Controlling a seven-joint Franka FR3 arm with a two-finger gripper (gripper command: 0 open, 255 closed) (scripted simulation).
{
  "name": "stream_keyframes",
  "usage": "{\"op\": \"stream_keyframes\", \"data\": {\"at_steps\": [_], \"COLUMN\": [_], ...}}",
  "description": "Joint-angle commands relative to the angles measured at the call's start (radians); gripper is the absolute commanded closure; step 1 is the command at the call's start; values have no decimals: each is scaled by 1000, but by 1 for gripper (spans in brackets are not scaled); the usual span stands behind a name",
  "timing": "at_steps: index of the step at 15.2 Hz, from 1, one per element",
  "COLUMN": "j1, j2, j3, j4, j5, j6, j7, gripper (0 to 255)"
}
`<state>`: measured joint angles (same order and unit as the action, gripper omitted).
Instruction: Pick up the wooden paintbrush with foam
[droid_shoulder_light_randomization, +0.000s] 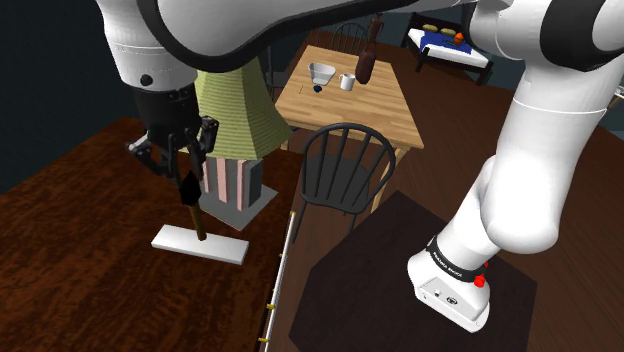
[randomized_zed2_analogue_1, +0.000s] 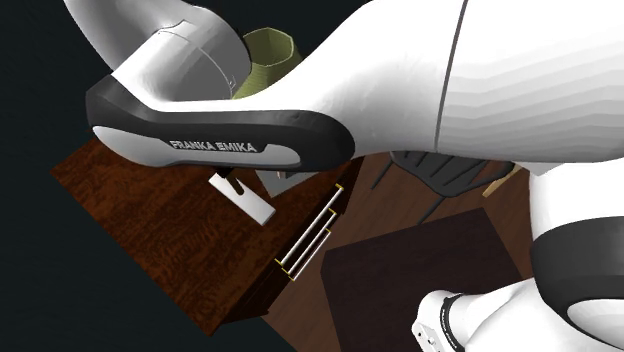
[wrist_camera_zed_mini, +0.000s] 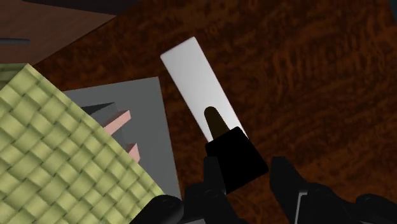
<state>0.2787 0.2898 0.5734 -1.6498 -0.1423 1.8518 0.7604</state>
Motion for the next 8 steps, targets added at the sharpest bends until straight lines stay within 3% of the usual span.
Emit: {"op": "stream_keyframes", "data": {"at_steps": [1,8], "j1": [-1,1], "j2": [-4,-11], "j3": [0,3], "j4": [20,82], "j5": [3,9], "j6": [-27,-93], "j7": [-3,-6], "gripper": [255,255]}}
